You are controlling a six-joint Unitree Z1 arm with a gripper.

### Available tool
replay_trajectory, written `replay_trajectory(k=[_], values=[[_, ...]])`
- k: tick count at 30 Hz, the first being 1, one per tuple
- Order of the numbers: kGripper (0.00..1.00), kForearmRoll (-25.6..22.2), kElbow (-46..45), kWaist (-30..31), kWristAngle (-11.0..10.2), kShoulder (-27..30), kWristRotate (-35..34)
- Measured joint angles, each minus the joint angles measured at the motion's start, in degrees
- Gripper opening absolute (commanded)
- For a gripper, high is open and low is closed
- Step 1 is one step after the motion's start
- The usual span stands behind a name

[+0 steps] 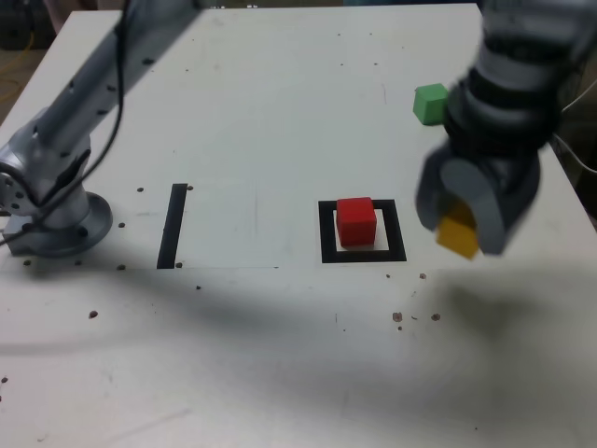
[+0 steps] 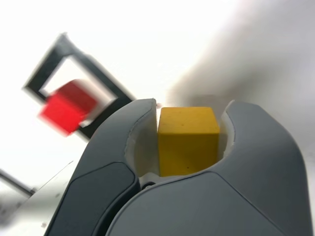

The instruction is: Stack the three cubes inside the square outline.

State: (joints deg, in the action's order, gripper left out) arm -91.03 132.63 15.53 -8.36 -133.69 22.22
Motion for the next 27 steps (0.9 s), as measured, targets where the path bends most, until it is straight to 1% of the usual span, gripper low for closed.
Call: replay_trajectory(k=[7, 10, 14, 19, 27], values=[[0.17, 0.0, -12.0, -3.3, -1.6, 9.4, -6.6], [0.17, 0.0, -15.8, -4.4, -1.8, 13.0, -9.4], [0.17, 0.2, -19.6, -5.9, -1.8, 16.0, -12.1], [0.17, 0.3, -21.9, -7.2, -0.4, 18.0, -16.9], [0.18, 1.4, -23.9, -7.3, 1.8, 18.2, -25.9]])
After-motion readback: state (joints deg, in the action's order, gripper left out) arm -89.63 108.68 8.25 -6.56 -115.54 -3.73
